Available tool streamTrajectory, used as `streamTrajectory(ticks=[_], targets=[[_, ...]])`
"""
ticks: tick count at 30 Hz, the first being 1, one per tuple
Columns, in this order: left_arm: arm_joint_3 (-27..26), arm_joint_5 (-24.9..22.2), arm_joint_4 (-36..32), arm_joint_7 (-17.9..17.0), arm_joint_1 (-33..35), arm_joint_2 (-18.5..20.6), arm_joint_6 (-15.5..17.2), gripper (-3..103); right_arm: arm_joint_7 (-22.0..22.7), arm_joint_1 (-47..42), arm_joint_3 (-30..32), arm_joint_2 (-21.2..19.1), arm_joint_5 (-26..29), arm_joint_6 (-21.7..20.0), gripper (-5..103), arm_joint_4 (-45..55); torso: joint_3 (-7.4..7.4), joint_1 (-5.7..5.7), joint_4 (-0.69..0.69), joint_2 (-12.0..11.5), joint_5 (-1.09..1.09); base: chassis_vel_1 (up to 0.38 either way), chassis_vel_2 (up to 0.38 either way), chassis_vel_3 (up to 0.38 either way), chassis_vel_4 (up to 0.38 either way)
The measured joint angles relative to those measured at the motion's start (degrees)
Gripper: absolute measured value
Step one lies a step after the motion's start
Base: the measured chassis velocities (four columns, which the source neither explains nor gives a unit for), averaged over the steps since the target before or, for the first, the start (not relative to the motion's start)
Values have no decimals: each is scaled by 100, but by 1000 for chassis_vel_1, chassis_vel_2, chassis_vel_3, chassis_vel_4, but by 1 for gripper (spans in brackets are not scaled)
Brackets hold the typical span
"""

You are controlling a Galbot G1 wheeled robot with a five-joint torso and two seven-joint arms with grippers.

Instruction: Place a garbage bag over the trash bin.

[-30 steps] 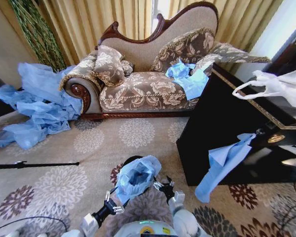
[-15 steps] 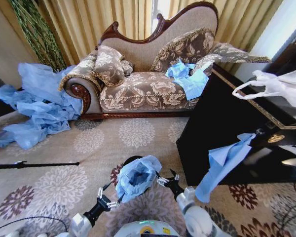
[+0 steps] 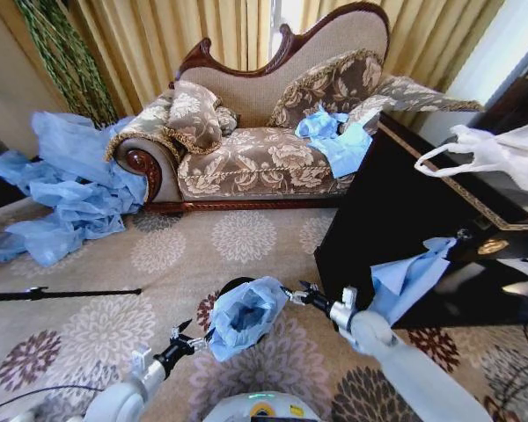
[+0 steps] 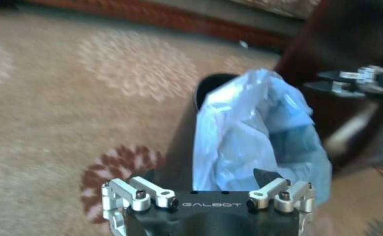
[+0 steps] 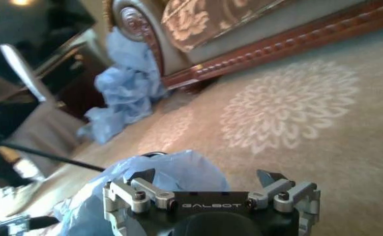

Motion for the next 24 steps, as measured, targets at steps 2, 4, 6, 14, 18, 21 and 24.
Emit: streamTrajectory(ticks=[2, 4, 6, 14, 18, 21, 24], targets=[[52, -21, 130, 192, -81, 83, 38, 100, -258, 252, -135, 105, -33, 28, 100, -315, 0, 0, 3, 0, -4, 0, 0, 0, 0], [138, -87, 296, 347, -222, 183, 119, 100, -470, 486, -268, 245, -29, 34, 100, -617, 0, 0, 3, 0, -2, 0, 0, 0, 0], [179, -139, 430, 422, -341, 217, 164, 100, -570, 613, -315, 332, -16, 25, 100, -765, 0, 0, 3, 0, -3, 0, 0, 0, 0], [381, -292, 915, 750, -862, 388, 312, 100, -784, 869, -326, 674, 110, -114, 100, -1160, 0, 0, 1, 0, -3, 0, 0, 0, 0], [499, -295, 1069, 802, -1072, 407, 327, 94, -897, 940, -336, 763, 161, -220, 100, -1301, -1, 0, 0, 0, -4, 0, 0, 0, 0], [572, -282, 1134, 839, -1126, 407, 326, 81, -926, 961, -359, 800, 177, -281, 96, -1351, -1, 0, 1, 0, -4, 0, 0, 0, 0], [603, -269, 1178, 886, -1145, 386, 310, 71, -952, 988, -419, 826, 171, -357, 89, -1396, -1, 0, 1, 0, -4, 0, 0, 0, 0]])
